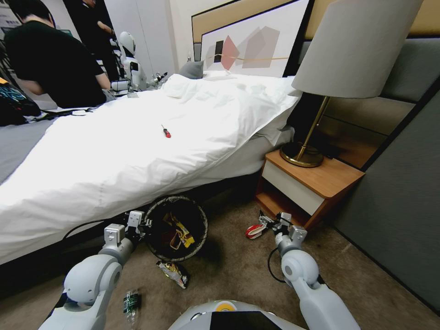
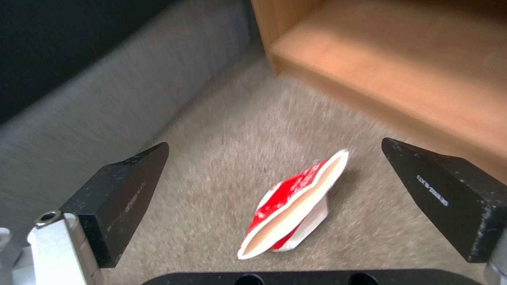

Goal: Pick up the trash bin, then pick up the garbage from the floor and place it into the trash bin.

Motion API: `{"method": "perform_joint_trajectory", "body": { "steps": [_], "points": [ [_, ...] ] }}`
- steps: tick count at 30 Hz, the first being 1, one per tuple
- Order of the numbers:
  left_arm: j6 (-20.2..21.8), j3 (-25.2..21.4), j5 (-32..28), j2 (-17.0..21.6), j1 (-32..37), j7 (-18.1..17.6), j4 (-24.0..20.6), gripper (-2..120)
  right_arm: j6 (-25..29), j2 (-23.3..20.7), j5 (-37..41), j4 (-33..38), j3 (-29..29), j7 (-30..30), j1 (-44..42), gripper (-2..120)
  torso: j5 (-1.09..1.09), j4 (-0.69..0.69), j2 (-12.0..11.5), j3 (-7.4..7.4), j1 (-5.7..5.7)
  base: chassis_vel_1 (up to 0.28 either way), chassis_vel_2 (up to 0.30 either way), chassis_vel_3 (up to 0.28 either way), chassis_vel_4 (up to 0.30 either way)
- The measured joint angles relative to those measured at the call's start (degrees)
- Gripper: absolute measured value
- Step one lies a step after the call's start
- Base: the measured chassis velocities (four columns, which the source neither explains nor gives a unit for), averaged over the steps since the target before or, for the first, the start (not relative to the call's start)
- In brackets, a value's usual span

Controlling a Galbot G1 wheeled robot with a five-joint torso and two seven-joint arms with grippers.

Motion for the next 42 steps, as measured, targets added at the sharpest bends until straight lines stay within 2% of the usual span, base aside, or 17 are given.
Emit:
{"method": "perform_joint_trajectory", "body": {
  "steps": [5, 13, 27, 42],
  "points": [
    [0.02, 0.28, -0.03, -0.15, -0.08, -0.07, -0.11, 1, 0.20, 0.12, 3.08, -4.87, -2.06, 0.33, 3.78, 100, 0.00, 0.01, 0.00, 0.00, 0.00, 0.000, 0.000, 0.000, 0.000],
    [0.07, 0.36, -0.04, -0.13, 0.18, -0.13, -0.85, 1, 1.84, 2.11, 5.17, -18.76, -5.98, 1.45, 10.85, 100, 0.00, 0.01, 0.00, 0.00, 0.00, 0.000, 0.000, 0.000, 0.000],
    [0.13, 0.55, -0.16, 0.07, -0.01, -0.13, -0.47, 1, 4.76, 3.95, 1.95, -25.80, -6.24, 2.25, 12.62, 100, -0.01, 0.00, 0.00, 0.00, 0.00, 0.000, 0.000, 0.000, 0.000],
    [0.15, 0.67, -0.12, 0.39, -0.67, -0.14, 1.06, 1, 7.48, 7.08, 0.12, -35.47, -6.35, -0.40, 15.52, 100, 0.00, 0.00, 0.00, 0.00, 0.00, 0.000, 0.000, 0.000, 0.000]
  ]
}}
